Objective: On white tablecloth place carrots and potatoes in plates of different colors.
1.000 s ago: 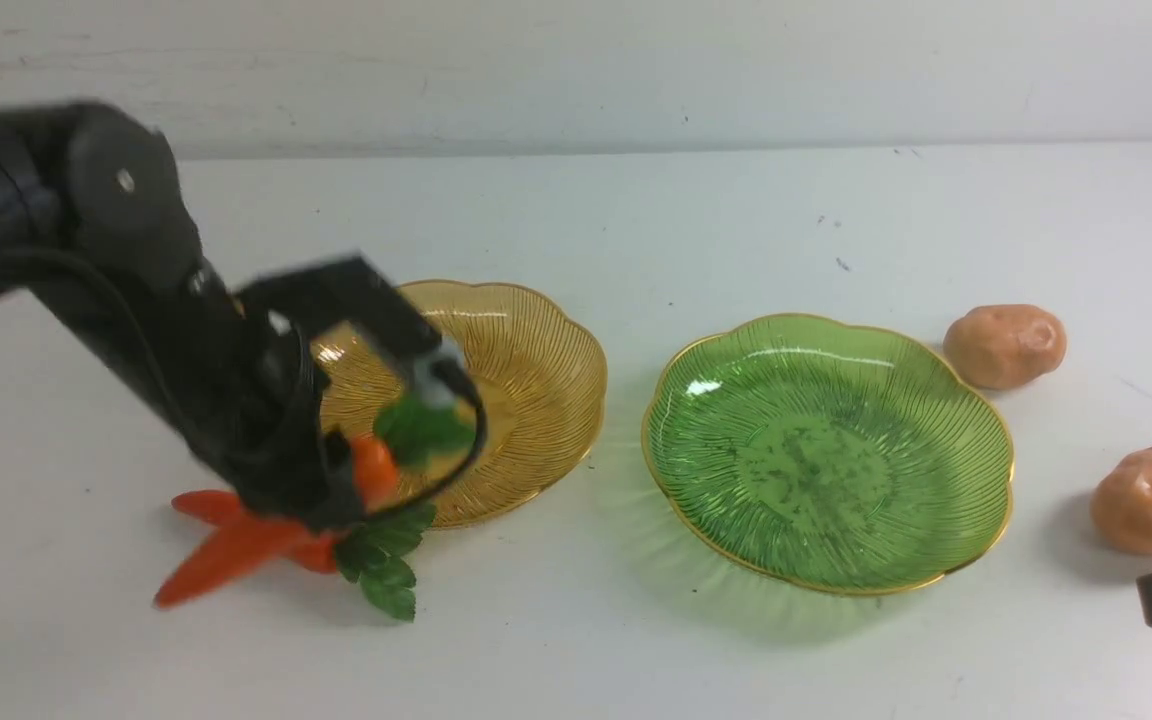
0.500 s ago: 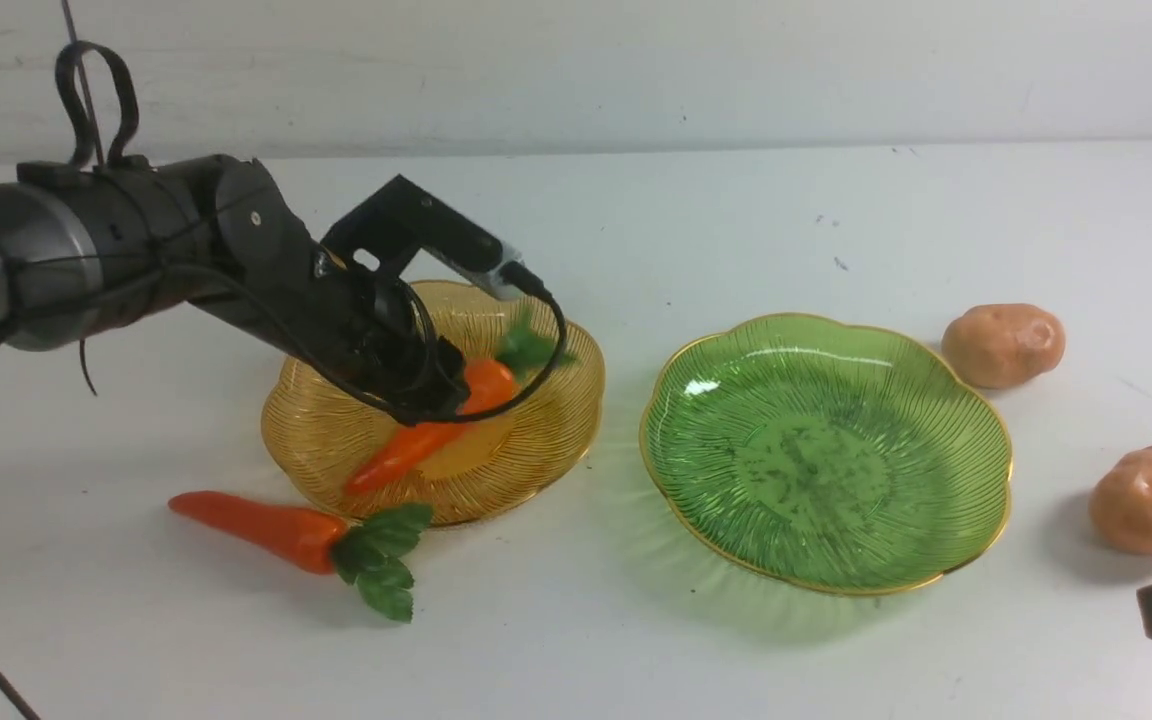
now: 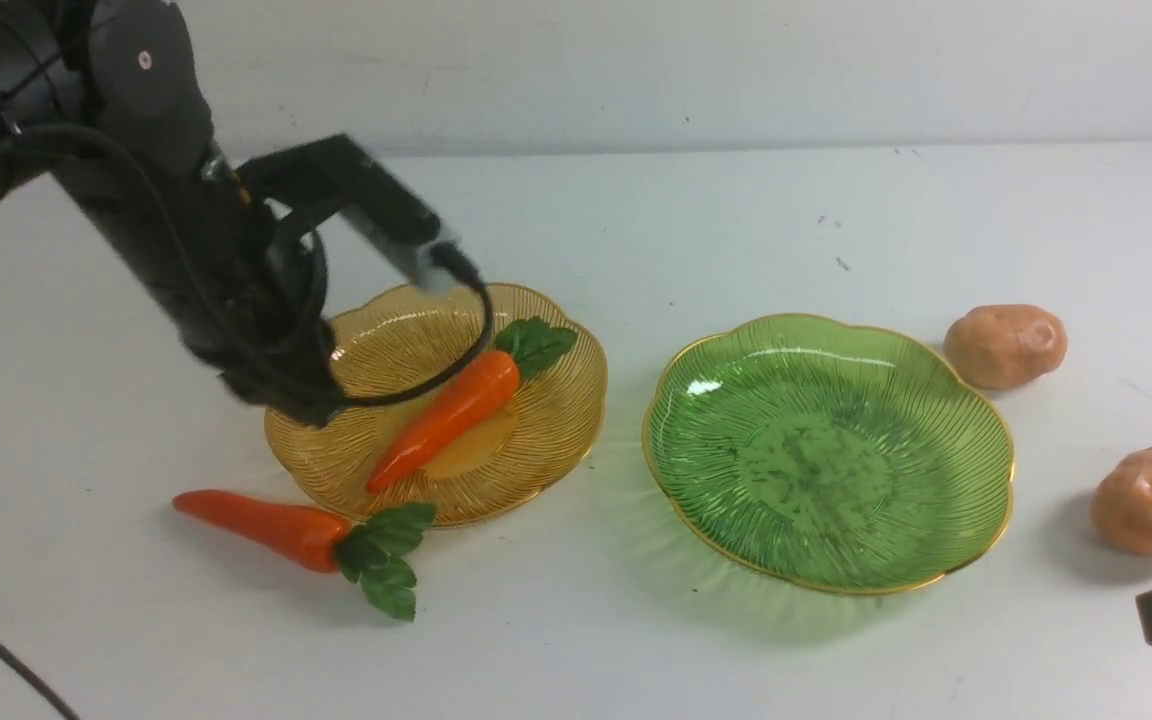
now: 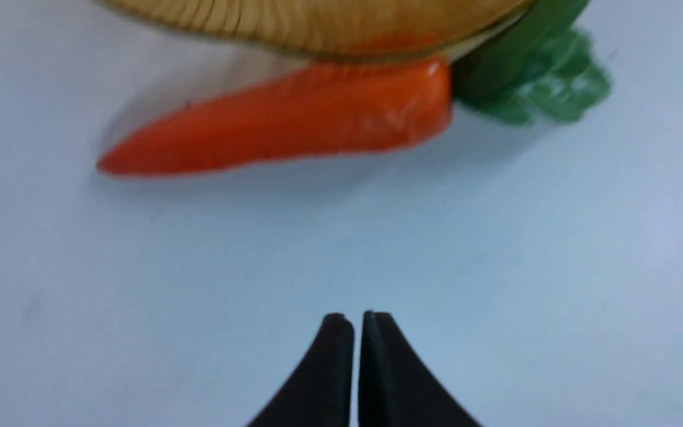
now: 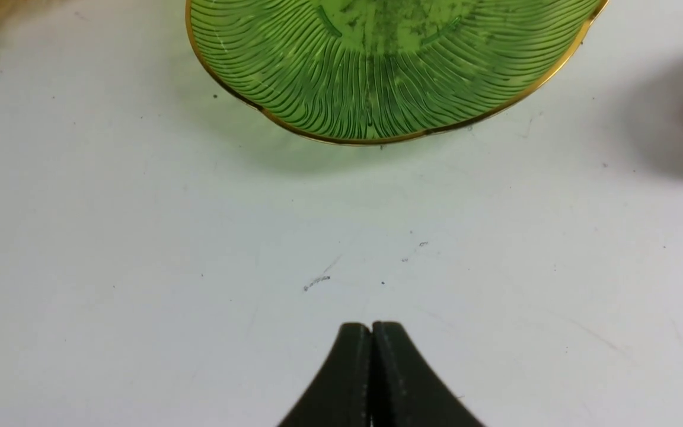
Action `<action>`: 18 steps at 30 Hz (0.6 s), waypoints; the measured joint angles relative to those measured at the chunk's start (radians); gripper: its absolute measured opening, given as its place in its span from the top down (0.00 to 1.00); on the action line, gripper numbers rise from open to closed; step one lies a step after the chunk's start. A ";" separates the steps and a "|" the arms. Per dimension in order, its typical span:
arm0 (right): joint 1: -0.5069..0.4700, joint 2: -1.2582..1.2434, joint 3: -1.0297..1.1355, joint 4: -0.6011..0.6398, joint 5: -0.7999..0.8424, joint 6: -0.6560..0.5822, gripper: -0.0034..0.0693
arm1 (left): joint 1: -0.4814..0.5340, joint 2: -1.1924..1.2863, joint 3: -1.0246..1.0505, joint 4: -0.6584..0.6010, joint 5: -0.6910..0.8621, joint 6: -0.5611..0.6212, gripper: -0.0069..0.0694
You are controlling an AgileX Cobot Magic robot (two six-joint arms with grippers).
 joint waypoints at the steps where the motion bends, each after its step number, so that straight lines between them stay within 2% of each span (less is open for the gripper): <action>1: 0.000 0.000 0.000 0.000 0.000 0.000 0.97 | 0.031 0.001 0.019 0.005 0.000 -0.007 0.91; 3: 0.000 0.000 0.000 0.001 0.000 0.000 0.97 | 0.091 0.001 0.047 -0.002 -0.050 -0.016 0.91; 6: 0.000 0.000 0.000 0.001 0.008 0.000 0.97 | 0.144 0.003 0.049 -0.081 -0.173 -0.015 0.91; 12: 0.000 0.000 0.000 0.001 0.012 0.000 0.97 | 0.151 0.037 0.049 -0.123 -0.139 0.052 0.79; 15: 0.000 0.000 0.000 0.001 0.009 0.000 0.97 | 0.148 0.064 0.049 -0.123 -0.131 0.102 0.67; 18: 0.000 0.000 0.000 0.001 0.002 0.000 0.97 | 0.129 0.100 0.049 -0.107 -0.167 0.248 0.49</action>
